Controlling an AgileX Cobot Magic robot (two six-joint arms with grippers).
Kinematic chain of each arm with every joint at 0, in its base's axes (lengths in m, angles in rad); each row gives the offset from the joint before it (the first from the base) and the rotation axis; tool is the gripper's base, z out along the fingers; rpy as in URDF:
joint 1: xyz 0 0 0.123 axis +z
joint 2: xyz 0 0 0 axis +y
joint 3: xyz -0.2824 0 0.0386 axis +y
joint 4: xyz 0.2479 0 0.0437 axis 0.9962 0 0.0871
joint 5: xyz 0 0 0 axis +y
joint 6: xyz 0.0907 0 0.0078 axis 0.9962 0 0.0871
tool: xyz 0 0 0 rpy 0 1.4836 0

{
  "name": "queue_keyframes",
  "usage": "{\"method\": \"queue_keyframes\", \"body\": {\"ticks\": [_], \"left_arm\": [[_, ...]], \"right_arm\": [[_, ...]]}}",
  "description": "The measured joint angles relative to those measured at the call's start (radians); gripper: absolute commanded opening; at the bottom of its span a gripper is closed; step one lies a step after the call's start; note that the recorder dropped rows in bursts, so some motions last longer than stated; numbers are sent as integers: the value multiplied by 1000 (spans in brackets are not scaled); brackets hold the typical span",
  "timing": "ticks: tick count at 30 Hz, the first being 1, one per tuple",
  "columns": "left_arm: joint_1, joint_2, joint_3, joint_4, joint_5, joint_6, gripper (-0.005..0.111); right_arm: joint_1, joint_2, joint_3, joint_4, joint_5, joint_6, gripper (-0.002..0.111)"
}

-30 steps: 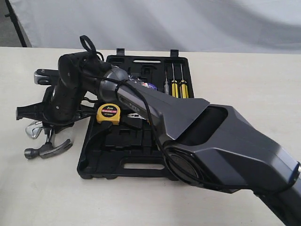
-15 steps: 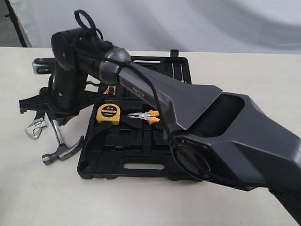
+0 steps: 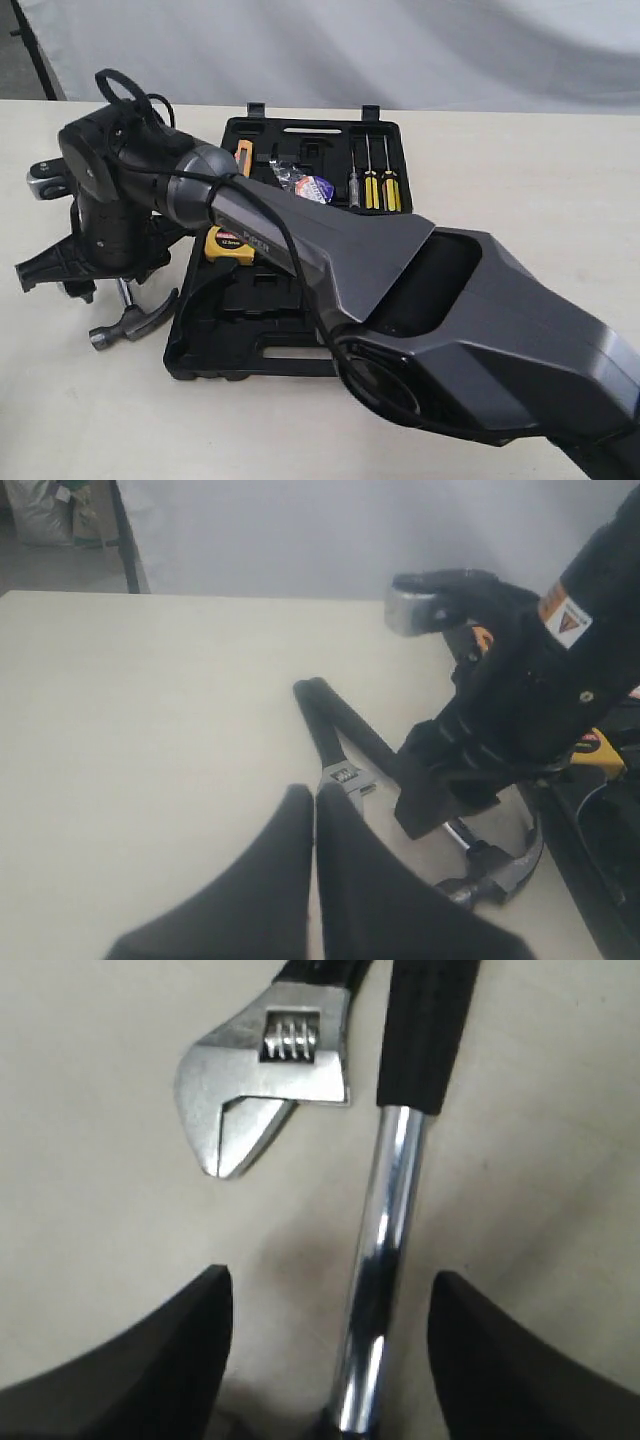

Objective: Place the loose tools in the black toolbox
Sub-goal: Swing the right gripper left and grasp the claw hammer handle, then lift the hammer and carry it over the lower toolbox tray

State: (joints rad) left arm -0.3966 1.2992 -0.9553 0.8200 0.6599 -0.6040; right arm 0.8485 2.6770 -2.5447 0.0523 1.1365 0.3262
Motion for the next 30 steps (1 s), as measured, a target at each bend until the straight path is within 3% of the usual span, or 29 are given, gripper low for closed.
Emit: {"method": "queue_keyframes", "body": {"ticks": [2,5,6,21,25,30], "left_arm": [[0,0,0,0,0,0,1],[0,0,0,0,0,0,1],[0,0,0,0,0,0,1],[0,0,0,0,0,0,1],[0,0,0,0,0,0,1],[0,0,0,0,0,0,1]], "right_arm": [[0,22,0,-15,2,-2,38],[0,28,0,-43,7,-4,2],[0,28,0,-43,7,-4,0],[-37,-137,-125,-91,79,223,0],[-46,-222,-51,-52,79,228,0],[-46,-325,202,-103,80,288,0]]}}
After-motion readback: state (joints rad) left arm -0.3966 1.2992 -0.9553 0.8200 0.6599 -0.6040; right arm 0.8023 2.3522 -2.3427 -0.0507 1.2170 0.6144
